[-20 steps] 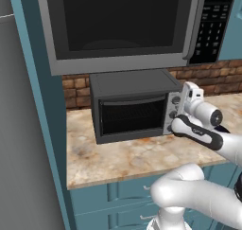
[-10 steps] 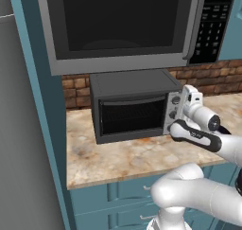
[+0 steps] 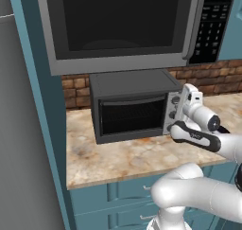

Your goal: Pull the toaster oven rack outwards. Pick up the baguette from the plate and place it on the toaster oven rack. Close the toaster oven door fully and set the temperature to the lowest setting.

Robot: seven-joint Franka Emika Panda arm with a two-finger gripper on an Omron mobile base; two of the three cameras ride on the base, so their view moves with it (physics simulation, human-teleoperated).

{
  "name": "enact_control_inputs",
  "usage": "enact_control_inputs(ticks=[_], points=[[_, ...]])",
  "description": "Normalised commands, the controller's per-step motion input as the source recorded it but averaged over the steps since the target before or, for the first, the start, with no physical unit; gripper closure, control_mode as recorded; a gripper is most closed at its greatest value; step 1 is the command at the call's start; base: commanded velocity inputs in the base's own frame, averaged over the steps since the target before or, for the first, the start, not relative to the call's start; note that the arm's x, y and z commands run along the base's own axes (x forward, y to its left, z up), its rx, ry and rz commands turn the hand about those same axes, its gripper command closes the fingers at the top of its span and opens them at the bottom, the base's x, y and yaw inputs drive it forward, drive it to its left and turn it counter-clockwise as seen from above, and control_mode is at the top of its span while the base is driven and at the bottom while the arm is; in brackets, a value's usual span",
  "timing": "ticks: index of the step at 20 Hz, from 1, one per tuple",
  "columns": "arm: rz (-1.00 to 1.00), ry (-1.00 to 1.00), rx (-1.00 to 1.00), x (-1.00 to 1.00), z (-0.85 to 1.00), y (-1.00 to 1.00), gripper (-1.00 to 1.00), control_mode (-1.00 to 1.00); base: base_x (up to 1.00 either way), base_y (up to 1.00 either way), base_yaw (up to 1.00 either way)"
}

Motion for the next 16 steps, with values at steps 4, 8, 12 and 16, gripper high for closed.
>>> enact_control_inputs(ticks=[4,8,12,16], points=[[0.00,0.00,0.00,0.00,0.00,0.00,1.00,-1.00,0.00,0.00,0.00],[0.00,-0.09,0.00,0.00,0.00,0.00,1.00,-1.00,0.00,0.00,0.00],[0.00,-0.18,0.00,0.00,0.06,0.00,1.00,-1.00,0.00,0.00,0.00],[0.14,-0.29,-0.25,-0.08,0.14,0.00,1.00,-1.00,0.00,0.00,0.00]])
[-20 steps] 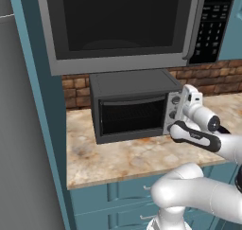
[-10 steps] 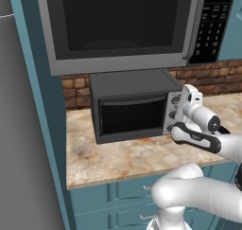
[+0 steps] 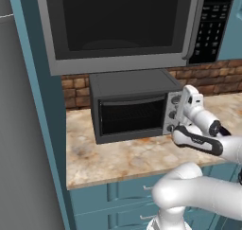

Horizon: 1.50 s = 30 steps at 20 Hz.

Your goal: Pull the toaster oven rack outwards. Pick up the baguette from the plate and place it on the toaster oven rack. Close the toaster oven door fully and set the temperature to the lowest setting.

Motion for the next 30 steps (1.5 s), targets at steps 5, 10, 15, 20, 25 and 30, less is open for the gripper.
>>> enact_control_inputs(ticks=[5,10,15,20,25,30], points=[[0.19,-0.17,-0.42,-0.02,0.14,0.00,1.00,-1.00,0.00,0.00,0.00],[0.24,-0.15,-0.51,0.00,0.08,0.00,1.00,-1.00,0.00,0.00,0.00],[0.23,-0.04,-0.53,0.00,0.01,0.00,1.00,-1.00,0.00,0.00,0.00],[0.21,-0.02,-0.54,0.00,0.00,0.00,1.00,-1.00,0.00,0.00,0.00],[0.16,-0.11,-0.55,-0.06,-0.14,0.05,1.00,-1.00,0.00,0.00,0.00],[0.13,-0.25,-0.58,-0.16,-0.10,0.02,1.00,-1.00,0.00,0.00,0.00]])
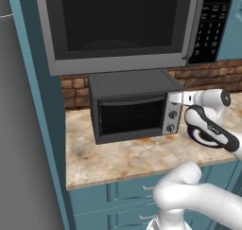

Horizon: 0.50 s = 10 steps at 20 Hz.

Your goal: Pull the toaster oven rack outwards. Pick up the baguette from the plate and place it on the toaster oven rack. Close the toaster oven door fully and set the temperature to the lowest setting.

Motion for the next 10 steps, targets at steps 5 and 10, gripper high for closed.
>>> enact_control_inputs(ticks=[5,10], points=[[0.10,-0.25,-0.60,-0.14,-0.05,0.05,1.00,-1.00,0.00,0.00,0.00],[0.07,-0.16,-0.47,-0.03,-0.01,0.01,1.00,-1.00,0.00,0.00,0.00]])
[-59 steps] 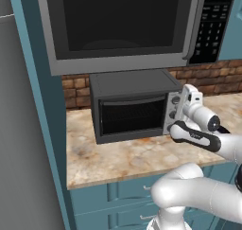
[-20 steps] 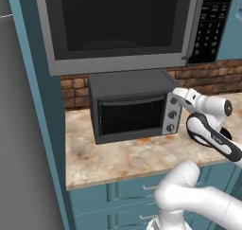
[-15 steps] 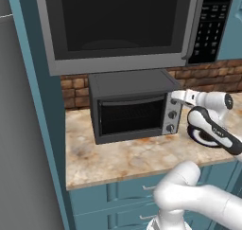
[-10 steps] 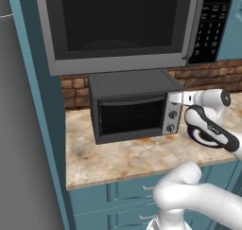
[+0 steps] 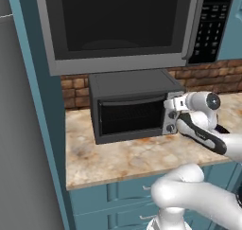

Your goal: Pull the toaster oven rack outwards. Pick up the baguette from the plate and place it on the toaster oven rack. Close the toaster oven door fully and set the temperature to the lowest setting.

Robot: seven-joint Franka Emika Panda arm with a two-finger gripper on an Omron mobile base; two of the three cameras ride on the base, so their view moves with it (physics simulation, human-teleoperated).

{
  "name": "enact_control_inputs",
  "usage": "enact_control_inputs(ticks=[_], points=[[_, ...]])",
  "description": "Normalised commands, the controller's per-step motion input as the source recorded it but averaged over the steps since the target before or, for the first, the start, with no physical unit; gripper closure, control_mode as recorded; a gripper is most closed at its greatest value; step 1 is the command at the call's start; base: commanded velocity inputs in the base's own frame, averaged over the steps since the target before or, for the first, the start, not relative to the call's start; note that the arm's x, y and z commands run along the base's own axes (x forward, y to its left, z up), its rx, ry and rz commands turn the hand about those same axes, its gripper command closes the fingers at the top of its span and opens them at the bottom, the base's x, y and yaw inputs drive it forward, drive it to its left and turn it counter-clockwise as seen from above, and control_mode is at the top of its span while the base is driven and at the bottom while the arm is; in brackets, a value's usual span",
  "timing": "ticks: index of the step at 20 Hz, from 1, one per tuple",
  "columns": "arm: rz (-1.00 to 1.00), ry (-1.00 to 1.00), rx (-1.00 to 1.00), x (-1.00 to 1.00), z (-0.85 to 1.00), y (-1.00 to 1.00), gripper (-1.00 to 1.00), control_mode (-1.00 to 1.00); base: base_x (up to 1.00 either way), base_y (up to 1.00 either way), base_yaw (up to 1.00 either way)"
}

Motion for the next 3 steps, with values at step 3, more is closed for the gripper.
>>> enact_control_inputs(ticks=[3], points=[[0.05,-0.01,-0.29,0.00,0.00,0.00,1.00,-1.00,0.00,0.00,0.00]])
